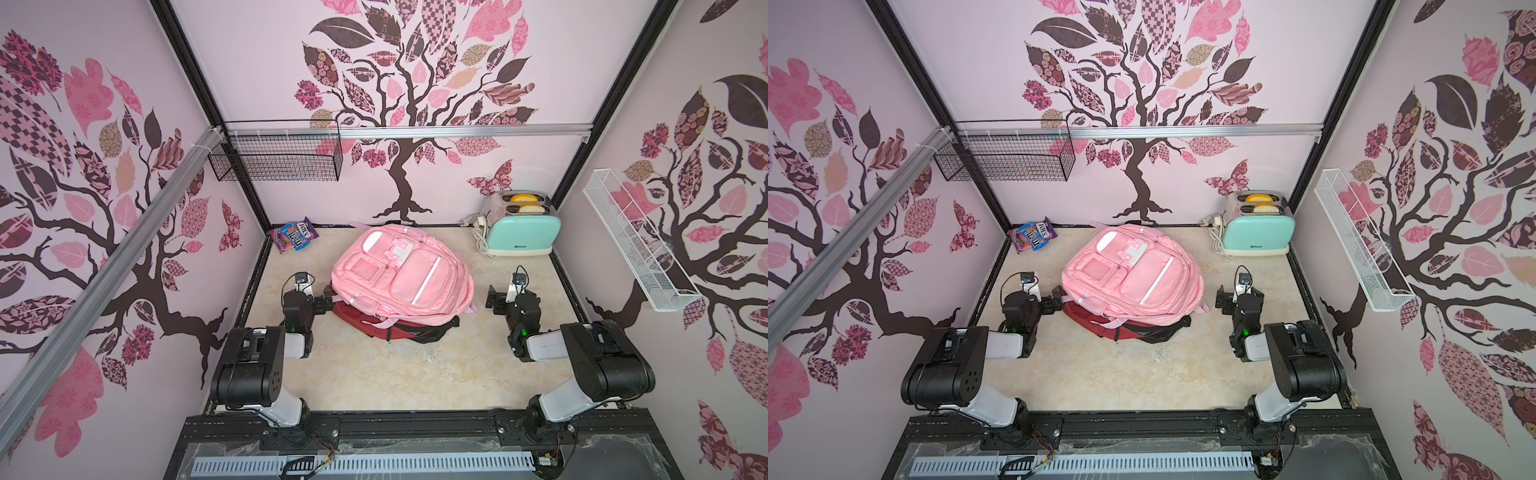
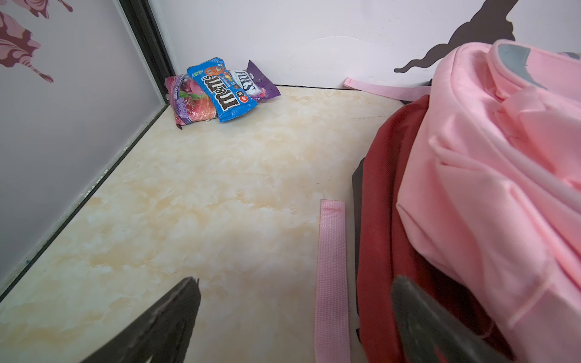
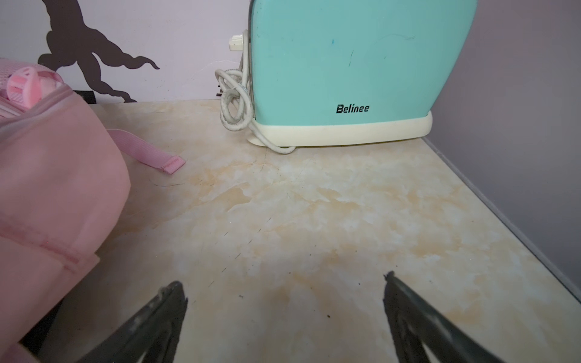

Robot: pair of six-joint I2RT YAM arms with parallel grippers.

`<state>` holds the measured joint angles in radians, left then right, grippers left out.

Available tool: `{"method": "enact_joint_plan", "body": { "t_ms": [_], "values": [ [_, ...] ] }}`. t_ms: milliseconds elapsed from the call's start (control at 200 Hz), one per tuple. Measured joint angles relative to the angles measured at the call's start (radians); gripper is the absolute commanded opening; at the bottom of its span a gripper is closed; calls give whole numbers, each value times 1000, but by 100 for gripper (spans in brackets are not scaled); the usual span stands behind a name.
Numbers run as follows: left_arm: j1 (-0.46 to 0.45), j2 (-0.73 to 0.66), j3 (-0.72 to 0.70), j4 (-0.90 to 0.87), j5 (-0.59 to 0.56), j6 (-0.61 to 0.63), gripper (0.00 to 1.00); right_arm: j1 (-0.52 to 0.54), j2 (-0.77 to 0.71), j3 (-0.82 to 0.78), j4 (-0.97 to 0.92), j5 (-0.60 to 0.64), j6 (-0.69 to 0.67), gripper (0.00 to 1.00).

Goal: Zip up the backpack
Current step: Reset both arms

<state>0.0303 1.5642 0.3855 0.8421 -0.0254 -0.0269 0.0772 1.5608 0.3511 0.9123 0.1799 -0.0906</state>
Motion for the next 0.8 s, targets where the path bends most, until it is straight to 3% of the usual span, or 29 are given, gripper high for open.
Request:
{"method": "enact_joint_plan", "body": {
  "t_ms": [175, 800],
  "values": [
    [0, 0, 0, 0, 0, 0, 98, -43, -2, 61, -59, -47, 26, 99],
    [0, 0, 0, 0, 0, 0, 98, -48, -2, 61, -98, -72, 35, 99]
  ]
}}
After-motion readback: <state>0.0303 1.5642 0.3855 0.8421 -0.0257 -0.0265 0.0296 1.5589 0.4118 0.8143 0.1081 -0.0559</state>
